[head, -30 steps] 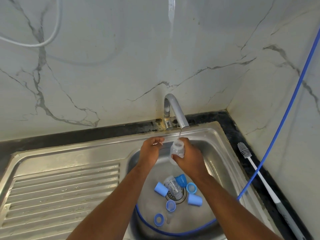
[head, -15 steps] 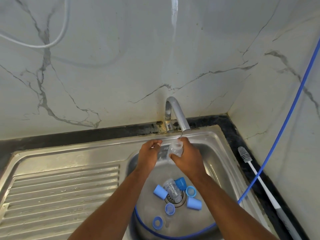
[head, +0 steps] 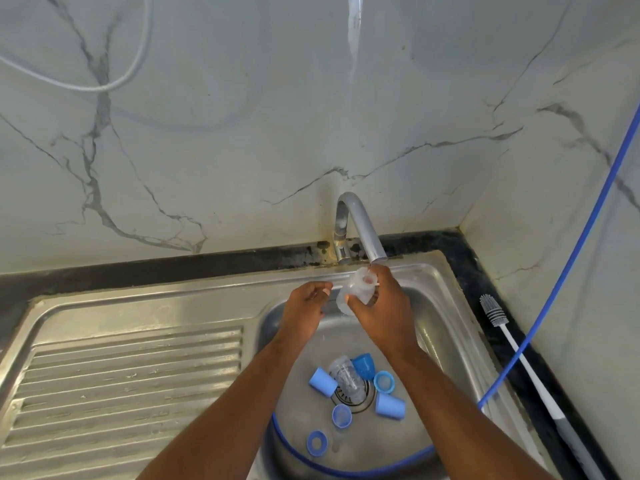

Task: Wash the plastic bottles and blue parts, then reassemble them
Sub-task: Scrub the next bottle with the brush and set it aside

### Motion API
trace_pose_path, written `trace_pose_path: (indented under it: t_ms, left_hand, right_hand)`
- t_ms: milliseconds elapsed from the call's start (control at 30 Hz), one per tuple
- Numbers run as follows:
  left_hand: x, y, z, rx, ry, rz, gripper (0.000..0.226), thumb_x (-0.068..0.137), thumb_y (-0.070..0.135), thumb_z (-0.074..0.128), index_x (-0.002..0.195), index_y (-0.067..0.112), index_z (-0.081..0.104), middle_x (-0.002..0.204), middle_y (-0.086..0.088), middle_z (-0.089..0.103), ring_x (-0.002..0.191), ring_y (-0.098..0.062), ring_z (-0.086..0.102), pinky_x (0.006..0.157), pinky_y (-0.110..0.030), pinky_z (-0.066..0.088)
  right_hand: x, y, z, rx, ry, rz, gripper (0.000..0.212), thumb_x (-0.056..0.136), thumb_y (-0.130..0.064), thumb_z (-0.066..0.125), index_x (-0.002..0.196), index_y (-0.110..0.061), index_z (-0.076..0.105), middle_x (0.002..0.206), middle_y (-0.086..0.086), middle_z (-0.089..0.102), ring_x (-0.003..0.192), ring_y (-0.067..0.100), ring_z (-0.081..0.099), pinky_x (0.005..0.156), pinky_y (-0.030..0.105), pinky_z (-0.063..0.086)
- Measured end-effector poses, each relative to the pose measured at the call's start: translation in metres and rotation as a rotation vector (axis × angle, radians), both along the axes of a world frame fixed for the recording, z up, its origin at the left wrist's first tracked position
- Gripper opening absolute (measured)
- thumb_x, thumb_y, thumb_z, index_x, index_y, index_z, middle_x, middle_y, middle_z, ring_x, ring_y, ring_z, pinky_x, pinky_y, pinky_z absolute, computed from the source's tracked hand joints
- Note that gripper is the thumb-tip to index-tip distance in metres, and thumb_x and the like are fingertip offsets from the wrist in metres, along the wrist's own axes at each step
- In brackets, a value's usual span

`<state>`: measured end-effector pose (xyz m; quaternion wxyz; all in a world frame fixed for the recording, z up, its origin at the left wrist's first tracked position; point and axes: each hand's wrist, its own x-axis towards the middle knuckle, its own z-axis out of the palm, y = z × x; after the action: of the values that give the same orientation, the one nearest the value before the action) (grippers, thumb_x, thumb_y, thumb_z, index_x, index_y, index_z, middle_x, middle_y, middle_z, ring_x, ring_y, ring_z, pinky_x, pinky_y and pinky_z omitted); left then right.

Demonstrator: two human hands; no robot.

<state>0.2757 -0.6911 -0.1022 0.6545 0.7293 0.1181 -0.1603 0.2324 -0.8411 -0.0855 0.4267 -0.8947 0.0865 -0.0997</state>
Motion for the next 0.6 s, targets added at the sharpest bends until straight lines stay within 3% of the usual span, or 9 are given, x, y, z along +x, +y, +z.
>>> trace_pose_path:
  t_ms: [100,233,333,467,600]
  left_hand:
    - [-0.0032,-0.0003,-0.0026,-0.01,0.01,-0.009,0.023,0.104,0.015,0.054,0.123,0.013,0.066,0.114,-0.004,0.067,0.105,-0.018,0.062,0.085,-0.028,0.051]
    - [-0.0006,-0.0001,-0.0041,-0.013,0.008,0.02,0.025,0.103,0.014,0.054,0.125,0.011,0.066,0.117,-0.006,0.067,0.108,-0.019,0.062,0.093,-0.033,0.052]
    - [-0.0022,0.0011,-0.0073,0.016,0.004,0.013,0.021,0.103,0.011,0.053,0.119,0.013,0.067,0.115,-0.007,0.068,0.107,-0.022,0.063,0.096,-0.038,0.052]
    - [-0.0011,0.001,-0.0083,-0.014,0.011,0.023,0.017,0.103,0.012,0.054,0.113,0.017,0.067,0.112,-0.003,0.069,0.107,-0.02,0.063,0.095,-0.037,0.052]
    - [-0.0038,0.0007,-0.0093,0.016,0.015,0.017,0.022,0.102,0.013,0.055,0.121,0.013,0.068,0.117,-0.005,0.069,0.109,-0.02,0.063,0.097,-0.037,0.052]
  right_hand:
    - [-0.0023,-0.0005,-0.0026,-0.043,0.153,0.117,0.05,0.079,-0.02,0.08,0.121,-0.024,0.054,0.111,-0.006,0.065,0.102,0.014,0.064,0.082,0.023,0.048]
    - [-0.0019,-0.0032,-0.0014,-0.02,0.051,0.064,0.05,0.079,-0.016,0.078,0.122,-0.025,0.054,0.108,-0.009,0.064,0.095,0.01,0.063,0.08,0.022,0.05]
    - [-0.0037,-0.0033,-0.0018,-0.038,0.198,0.188,0.05,0.077,-0.012,0.078,0.119,-0.026,0.056,0.106,-0.009,0.063,0.1,0.015,0.064,0.079,0.023,0.049]
    - [-0.0015,-0.0016,-0.0009,0.047,0.072,0.096,0.054,0.075,-0.008,0.076,0.121,-0.028,0.056,0.107,-0.009,0.065,0.095,0.008,0.064,0.078,0.02,0.052]
    - [-0.0013,-0.0036,-0.0051,0.001,0.162,0.065,0.051,0.075,-0.005,0.074,0.12,-0.023,0.059,0.107,-0.007,0.064,0.1,0.012,0.062,0.078,0.016,0.045]
